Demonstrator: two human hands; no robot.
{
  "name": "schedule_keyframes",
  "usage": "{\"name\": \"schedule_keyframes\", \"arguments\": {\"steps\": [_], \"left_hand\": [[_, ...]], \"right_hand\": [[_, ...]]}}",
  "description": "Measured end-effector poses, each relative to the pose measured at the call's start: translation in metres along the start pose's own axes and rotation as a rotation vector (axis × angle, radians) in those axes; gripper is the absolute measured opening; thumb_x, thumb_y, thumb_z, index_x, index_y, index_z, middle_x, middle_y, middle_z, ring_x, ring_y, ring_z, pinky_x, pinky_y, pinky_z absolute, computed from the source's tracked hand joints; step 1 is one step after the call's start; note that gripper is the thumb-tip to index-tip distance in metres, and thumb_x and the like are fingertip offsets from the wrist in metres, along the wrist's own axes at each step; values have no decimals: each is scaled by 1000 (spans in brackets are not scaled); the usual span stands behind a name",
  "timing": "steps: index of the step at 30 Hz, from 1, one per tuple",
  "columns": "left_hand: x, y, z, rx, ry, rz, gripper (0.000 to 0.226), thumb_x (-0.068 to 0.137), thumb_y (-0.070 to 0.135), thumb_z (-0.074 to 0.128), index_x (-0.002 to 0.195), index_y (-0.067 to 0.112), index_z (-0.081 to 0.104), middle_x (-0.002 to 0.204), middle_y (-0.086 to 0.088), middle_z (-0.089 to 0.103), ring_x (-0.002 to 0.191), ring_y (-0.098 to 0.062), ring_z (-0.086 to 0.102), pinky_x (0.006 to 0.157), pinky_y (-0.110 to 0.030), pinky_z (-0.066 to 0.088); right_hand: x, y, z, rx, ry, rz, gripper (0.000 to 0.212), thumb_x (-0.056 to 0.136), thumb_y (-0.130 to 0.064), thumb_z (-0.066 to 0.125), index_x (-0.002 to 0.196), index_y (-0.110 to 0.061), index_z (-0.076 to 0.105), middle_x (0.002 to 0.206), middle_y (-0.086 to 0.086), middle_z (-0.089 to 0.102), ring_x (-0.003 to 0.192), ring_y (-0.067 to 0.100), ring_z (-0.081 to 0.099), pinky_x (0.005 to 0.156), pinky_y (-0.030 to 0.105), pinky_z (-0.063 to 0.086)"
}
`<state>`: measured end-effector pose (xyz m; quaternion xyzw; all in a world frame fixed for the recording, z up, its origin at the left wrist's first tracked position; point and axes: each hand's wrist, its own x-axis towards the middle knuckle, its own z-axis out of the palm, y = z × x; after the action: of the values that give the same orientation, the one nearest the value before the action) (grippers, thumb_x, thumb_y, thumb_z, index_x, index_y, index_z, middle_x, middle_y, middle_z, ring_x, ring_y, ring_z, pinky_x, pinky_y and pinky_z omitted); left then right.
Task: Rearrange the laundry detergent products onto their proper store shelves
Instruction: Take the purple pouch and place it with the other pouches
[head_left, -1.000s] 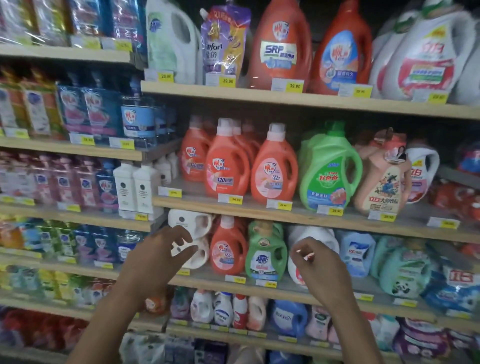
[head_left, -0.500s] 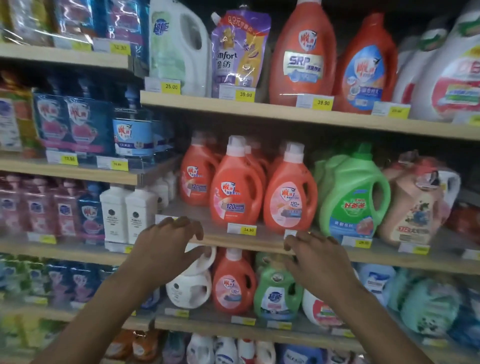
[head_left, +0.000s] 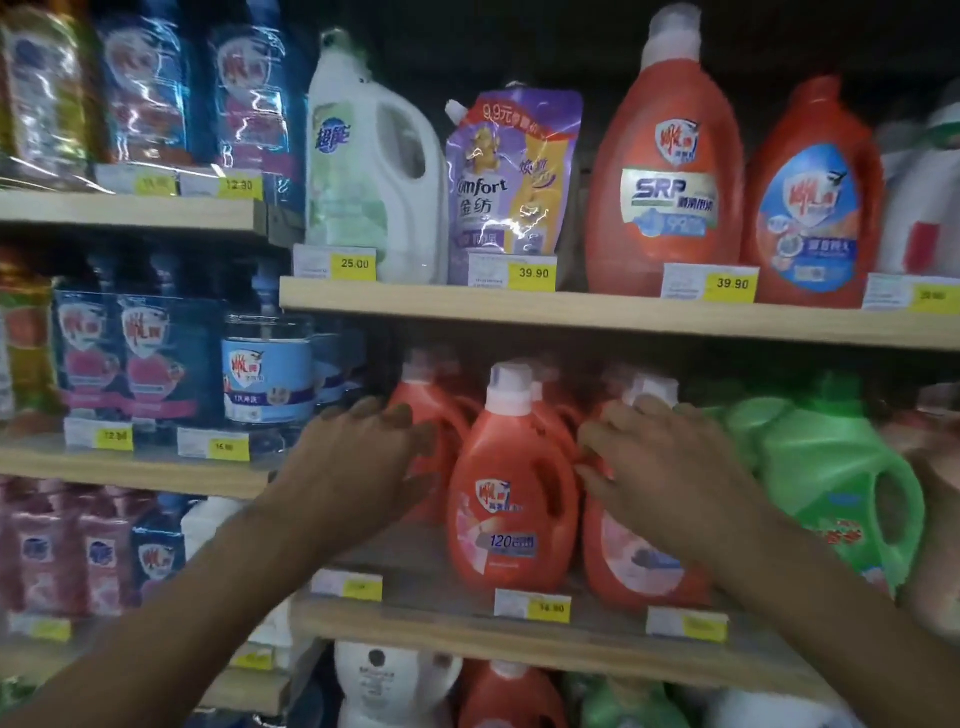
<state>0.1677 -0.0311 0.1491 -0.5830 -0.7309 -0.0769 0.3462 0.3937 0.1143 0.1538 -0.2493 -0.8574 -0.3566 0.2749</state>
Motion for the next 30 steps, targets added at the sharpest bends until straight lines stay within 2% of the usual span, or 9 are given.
{"name": "schedule_keyframes", "arguments": {"steps": [3,5,8,12,14,17,21,26,30], "left_hand": [[48,-23,-16,24,122,31,34,92,59,49,113,33,58,110,6,62,103,-21,60,76,-35,44],[78,-40,-29,-4,203,18,34,91,60,49,108,32,59,109,6,62,105,-24,60,73,-35,39],[116,-60,-45,-105,365,17,35,91,58,52,109,30,61,110,2,65,104,-29,61,78,-39,48],[167,-69,-50,48,480,50,46,94,56,53,127,25,57,125,-7,59,115,-34,56,86,-46,48],[192,-71,-50,118,481,63,46,94,51,56,131,24,54,132,-9,56,120,-36,53,91,-48,45],[225,-74,-46,169,448,59,48,94,47,57,136,24,50,137,-11,53,127,-36,49,99,-51,42],[250,-73,-44,212,440,2,52,95,44,56,142,26,46,143,-12,53,133,-33,48,105,-48,37],[252,-78,-40,200,423,3,51,92,44,59,140,29,51,138,-8,58,133,-30,47,107,-51,33],[249,-83,-36,149,415,24,46,91,45,59,135,29,56,135,-5,60,132,-27,46,104,-48,36]], "right_hand": [[55,16,-23,-22,126,78,27,93,-47,54,95,-24,69,92,0,68,92,30,66,72,38,48],[90,25,-39,-9,215,114,26,92,-44,55,97,-22,70,95,2,70,94,33,66,68,37,43],[143,40,-53,91,275,175,27,95,-45,57,110,-25,66,103,5,72,99,37,66,69,38,38],[206,53,-47,182,121,272,71,99,-52,57,159,-35,25,115,17,71,108,46,65,78,45,45],[226,55,-37,227,56,323,84,99,-54,57,165,-38,7,120,20,70,114,46,63,86,46,48],[242,56,-21,306,30,432,93,99,-53,57,166,-35,-3,128,20,68,119,45,62,97,49,52],[256,62,-8,466,7,536,102,94,-47,67,167,-31,-3,130,17,68,120,43,64,97,44,53],[272,62,-1,770,-40,559,106,86,-27,81,167,-32,13,113,2,72,91,25,72,82,33,59],[282,61,10,1025,100,627,94,80,-8,88,159,-27,40,135,9,64,101,33,73,92,52,61]]}}
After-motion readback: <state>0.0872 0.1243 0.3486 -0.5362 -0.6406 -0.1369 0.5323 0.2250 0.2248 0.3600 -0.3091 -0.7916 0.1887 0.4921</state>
